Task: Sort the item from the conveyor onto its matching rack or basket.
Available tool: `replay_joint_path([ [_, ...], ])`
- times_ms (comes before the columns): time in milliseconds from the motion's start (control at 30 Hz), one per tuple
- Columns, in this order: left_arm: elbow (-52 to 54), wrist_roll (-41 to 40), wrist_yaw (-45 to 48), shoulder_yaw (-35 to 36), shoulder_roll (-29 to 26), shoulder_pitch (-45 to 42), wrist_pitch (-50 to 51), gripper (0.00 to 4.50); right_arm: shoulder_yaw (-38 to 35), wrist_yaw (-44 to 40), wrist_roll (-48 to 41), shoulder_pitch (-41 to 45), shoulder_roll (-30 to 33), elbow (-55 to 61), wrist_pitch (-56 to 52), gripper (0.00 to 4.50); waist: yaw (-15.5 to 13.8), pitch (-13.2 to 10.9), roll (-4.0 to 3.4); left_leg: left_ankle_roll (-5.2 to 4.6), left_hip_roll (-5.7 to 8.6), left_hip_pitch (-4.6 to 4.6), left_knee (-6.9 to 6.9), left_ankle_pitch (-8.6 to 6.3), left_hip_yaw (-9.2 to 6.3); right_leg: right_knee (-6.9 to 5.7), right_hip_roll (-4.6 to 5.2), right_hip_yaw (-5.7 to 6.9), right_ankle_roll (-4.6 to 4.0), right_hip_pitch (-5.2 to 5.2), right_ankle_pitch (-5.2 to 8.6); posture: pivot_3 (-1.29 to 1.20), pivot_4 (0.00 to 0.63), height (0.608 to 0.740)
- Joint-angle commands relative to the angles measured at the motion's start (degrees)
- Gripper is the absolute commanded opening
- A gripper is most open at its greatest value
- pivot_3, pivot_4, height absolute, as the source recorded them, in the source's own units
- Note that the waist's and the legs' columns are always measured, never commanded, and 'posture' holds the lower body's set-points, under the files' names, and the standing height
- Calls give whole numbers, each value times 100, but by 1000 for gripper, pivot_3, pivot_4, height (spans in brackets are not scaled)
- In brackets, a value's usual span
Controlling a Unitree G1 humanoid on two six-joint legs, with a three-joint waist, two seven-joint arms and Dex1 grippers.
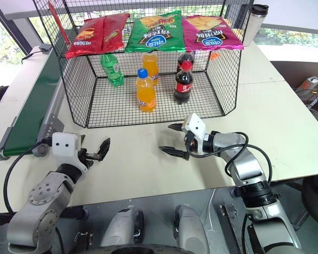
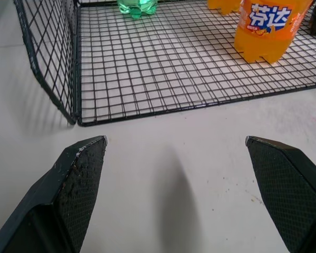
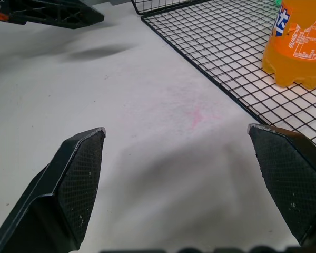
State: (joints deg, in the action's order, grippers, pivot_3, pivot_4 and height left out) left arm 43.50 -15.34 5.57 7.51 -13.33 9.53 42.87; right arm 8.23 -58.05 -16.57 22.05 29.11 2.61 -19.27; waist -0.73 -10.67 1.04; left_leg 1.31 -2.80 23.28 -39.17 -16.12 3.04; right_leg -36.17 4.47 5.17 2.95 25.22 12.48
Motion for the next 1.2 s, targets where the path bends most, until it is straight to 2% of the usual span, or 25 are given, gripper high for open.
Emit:
replay_joint_path([
  [33,207,88,-11,-13,17,67,-272,4411,-31,-25,-90,86,-19,160,56,4500,1,0,0,0,0,0,0,0,0,0,0,0,0,0,0,0,150,740],
  [1200,211,244,-97,-50,37,23,-179,4411,23,-103,-68,196,-84,19,83,4500,0,0,0,0,0,0,0,0,0,0,0,0,0,0,0,0,150,740],
])
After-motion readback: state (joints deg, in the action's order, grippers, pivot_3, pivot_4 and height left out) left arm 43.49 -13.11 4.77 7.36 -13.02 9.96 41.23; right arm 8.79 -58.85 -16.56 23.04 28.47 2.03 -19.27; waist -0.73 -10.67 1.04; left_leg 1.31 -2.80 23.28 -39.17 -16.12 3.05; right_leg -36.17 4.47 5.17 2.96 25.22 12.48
